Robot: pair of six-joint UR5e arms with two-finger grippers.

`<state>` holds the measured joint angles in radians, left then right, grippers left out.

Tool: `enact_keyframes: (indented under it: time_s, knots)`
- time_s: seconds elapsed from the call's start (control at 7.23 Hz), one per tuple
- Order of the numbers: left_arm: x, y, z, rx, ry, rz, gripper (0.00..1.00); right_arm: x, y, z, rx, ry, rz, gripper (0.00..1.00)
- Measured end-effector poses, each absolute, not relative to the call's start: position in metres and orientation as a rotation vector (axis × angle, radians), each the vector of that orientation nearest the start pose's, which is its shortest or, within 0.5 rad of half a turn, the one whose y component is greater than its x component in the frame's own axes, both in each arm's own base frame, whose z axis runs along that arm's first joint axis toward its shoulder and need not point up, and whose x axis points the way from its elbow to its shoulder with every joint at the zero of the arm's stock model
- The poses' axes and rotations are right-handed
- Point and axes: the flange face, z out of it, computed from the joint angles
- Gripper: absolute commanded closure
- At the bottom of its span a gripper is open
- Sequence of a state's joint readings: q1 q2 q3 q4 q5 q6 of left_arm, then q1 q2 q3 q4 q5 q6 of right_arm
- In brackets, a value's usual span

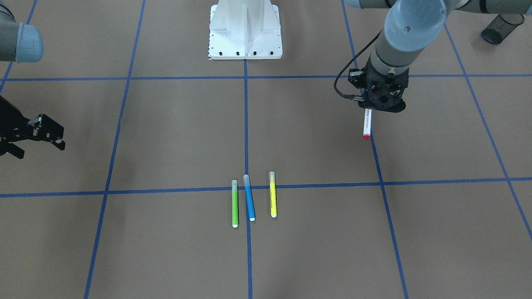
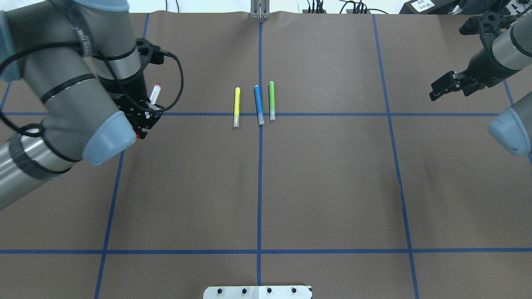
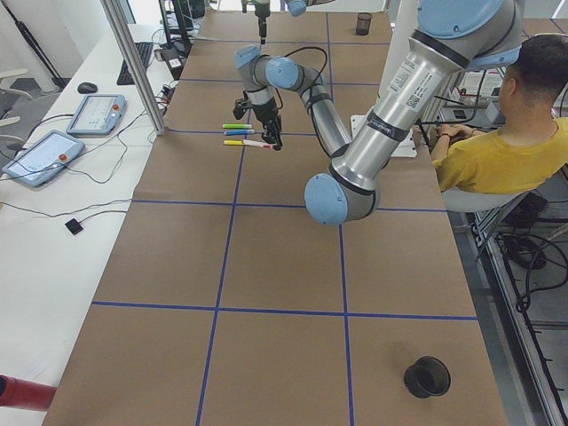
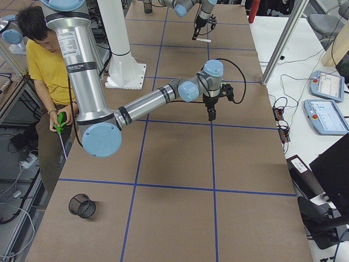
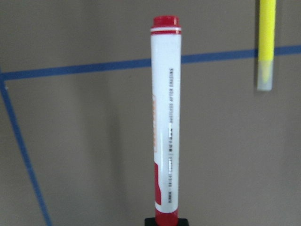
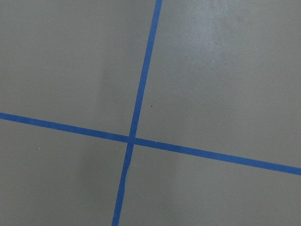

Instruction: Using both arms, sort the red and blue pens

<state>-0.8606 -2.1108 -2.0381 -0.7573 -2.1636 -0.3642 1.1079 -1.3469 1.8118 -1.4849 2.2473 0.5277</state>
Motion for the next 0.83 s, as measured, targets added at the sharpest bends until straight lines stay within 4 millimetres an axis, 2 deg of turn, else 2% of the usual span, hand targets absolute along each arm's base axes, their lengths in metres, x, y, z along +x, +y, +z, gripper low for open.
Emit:
enact_keyframes:
  time_s: [0.28, 0.69, 0.83]
  knots:
    - [0.218, -0.414, 0.315, -0.121, 0.500, 0.540, 1.00, -0.191, -0.542, 0.416, 0.152, -0.830, -0.125, 0.01]
    - [0.105, -0.372, 0.408, -0.164, 0.354, 0.738, 1.00, -0.192, -0.542, 0.417, 0.148, -0.829, -0.125, 0.01]
    - [0.067, -0.351, 0.439, -0.211, 0.331, 0.776, 1.00, -0.193, -0.541, 0.418, 0.147, -0.829, -0.126, 0.01]
